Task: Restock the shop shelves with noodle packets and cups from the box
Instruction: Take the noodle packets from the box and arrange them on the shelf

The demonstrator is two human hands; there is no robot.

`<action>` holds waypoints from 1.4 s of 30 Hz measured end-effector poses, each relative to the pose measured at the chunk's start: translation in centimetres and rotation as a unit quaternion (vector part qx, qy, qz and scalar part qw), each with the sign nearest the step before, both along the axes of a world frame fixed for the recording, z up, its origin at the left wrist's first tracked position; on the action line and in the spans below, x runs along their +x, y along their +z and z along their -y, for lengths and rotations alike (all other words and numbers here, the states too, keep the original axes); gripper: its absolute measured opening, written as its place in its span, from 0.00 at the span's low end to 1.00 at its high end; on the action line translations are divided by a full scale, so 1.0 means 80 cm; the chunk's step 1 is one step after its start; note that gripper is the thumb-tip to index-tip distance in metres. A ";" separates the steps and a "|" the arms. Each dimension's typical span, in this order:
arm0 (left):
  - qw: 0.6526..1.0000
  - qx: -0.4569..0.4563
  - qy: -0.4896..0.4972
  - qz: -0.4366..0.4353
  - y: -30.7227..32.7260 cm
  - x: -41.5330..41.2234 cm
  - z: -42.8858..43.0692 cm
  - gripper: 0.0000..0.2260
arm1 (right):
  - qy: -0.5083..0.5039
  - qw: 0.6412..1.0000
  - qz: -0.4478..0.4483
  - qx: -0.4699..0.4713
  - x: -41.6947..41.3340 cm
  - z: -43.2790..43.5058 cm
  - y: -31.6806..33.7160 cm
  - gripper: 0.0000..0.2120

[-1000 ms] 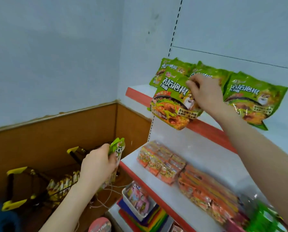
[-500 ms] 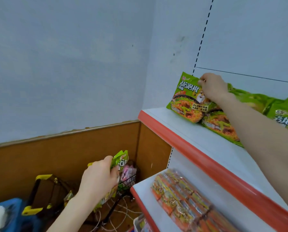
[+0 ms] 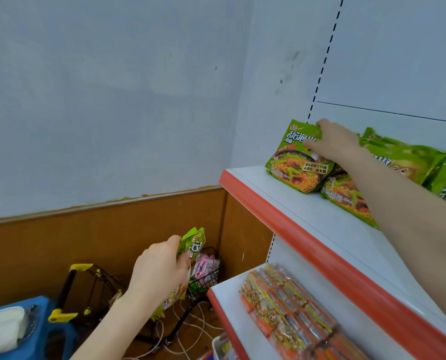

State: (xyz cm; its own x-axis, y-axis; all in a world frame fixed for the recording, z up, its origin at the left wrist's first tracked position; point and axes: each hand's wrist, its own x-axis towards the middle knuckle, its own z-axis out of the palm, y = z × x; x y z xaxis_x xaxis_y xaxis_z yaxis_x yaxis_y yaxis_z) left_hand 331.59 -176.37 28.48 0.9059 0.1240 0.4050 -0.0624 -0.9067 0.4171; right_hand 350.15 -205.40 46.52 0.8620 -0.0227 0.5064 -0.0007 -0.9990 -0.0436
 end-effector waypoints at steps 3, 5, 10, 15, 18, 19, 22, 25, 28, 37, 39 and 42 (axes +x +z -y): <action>1.000 0.003 -0.005 0.002 0.005 -0.001 0.002 0.15 | -0.010 0.997 0.016 -0.070 -0.001 0.002 -0.004 0.28; 1.000 -0.001 -0.008 0.006 0.008 -0.003 0.003 0.15 | -0.017 0.995 0.027 -0.094 -0.003 0.003 -0.007 0.26; 0.999 -0.018 -0.017 0.040 0.018 -0.007 0.001 0.14 | 0.053 0.995 0.085 -0.028 -0.027 -0.019 -0.008 0.20; 0.986 -0.079 -0.033 0.142 0.027 -0.015 -0.010 0.13 | 0.185 0.961 0.063 0.194 -0.092 -0.096 0.002 0.15; 0.971 -0.118 -0.053 0.199 0.038 -0.024 -0.015 0.11 | 0.234 0.926 -0.116 0.271 -0.138 -0.147 -0.012 0.14; 0.965 -0.151 -0.058 0.205 0.044 -0.028 -0.019 0.11 | 0.236 0.927 -0.147 0.251 -0.149 -0.159 -0.020 0.14; 0.946 -0.266 -0.080 0.167 0.062 -0.032 -0.040 0.07 | 0.228 0.947 -0.109 0.197 -0.168 -0.177 -0.045 0.16; 0.905 -0.387 -0.141 0.103 0.075 -0.036 -0.059 0.04 | 0.247 0.910 -0.136 0.305 -0.191 -0.183 -0.069 0.19; 0.866 -0.459 -0.187 0.067 0.081 -0.044 -0.063 0.08 | 0.284 0.836 -0.197 0.426 -0.219 -0.182 -0.084 0.13; 0.869 -0.421 -0.252 0.068 0.090 -0.039 -0.018 0.05 | 0.241 0.838 -0.099 0.479 -0.280 -0.121 -0.078 0.12; 0.895 -0.367 -0.231 0.108 0.092 -0.030 0.004 0.10 | 0.211 0.860 -0.036 0.463 -0.289 -0.096 -0.066 0.12; 0.918 -0.302 -0.214 0.140 0.095 -0.020 0.039 0.17 | 0.174 0.847 0.049 0.500 -0.294 -0.049 -0.042 0.12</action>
State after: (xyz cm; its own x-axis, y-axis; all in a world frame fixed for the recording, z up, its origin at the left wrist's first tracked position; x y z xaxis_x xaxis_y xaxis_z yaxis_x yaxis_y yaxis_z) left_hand 330.03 -179.51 36.10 0.7951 0.0597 0.6035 -0.5402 -0.3825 0.7496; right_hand 326.62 -201.50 43.19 0.8594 -0.2352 0.4540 0.3391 -0.4023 -0.8504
